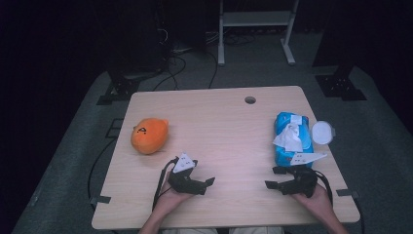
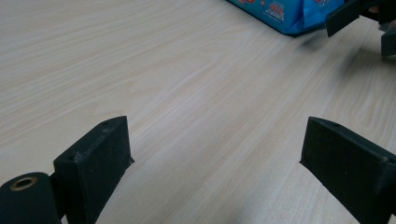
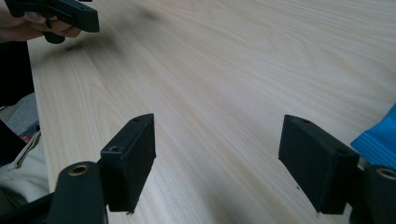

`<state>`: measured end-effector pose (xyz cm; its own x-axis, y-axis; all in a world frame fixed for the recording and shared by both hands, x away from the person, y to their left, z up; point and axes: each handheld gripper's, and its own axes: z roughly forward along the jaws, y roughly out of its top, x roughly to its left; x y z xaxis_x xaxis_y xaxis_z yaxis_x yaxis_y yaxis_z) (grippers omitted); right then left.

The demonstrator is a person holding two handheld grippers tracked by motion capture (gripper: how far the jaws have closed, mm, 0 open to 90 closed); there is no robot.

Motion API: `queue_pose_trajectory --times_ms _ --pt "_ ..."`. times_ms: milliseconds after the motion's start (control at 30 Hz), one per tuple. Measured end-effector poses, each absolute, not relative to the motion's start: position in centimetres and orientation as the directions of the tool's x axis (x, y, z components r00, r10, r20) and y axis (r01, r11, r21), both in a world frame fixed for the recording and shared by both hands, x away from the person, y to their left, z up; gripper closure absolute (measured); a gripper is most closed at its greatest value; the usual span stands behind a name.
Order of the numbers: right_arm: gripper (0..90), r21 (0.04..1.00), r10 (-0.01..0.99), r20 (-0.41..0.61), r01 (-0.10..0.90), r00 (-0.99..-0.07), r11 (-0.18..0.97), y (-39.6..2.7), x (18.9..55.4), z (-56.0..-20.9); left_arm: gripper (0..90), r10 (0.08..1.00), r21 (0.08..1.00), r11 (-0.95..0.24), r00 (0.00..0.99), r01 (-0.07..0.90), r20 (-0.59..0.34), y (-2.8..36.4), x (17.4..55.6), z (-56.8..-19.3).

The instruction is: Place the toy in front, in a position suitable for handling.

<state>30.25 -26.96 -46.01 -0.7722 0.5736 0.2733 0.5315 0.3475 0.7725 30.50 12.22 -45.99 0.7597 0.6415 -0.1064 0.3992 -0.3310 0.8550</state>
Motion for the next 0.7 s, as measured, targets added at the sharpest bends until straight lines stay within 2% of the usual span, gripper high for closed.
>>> queue_pose_trajectory --times_ms 100,333,700 --pt "26.0 0.773 0.569 0.282 0.534 -0.772 0.342 -26.9 30.7 -46.1 7.9 0.658 0.860 -0.305 0.743 0.408 -0.119 12.7 30.5 -45.7" --pt "26.0 0.777 0.554 0.303 0.538 -0.775 0.327 -26.4 31.3 -46.1 7.9 0.684 0.874 -0.301 0.725 0.382 -0.082 13.9 30.1 -44.6" --pt "25.8 0.760 0.542 0.288 0.533 -0.789 0.372 -25.2 31.6 -46.3 7.9 0.759 0.911 -0.236 0.650 0.338 -0.045 17.4 31.1 -41.2"
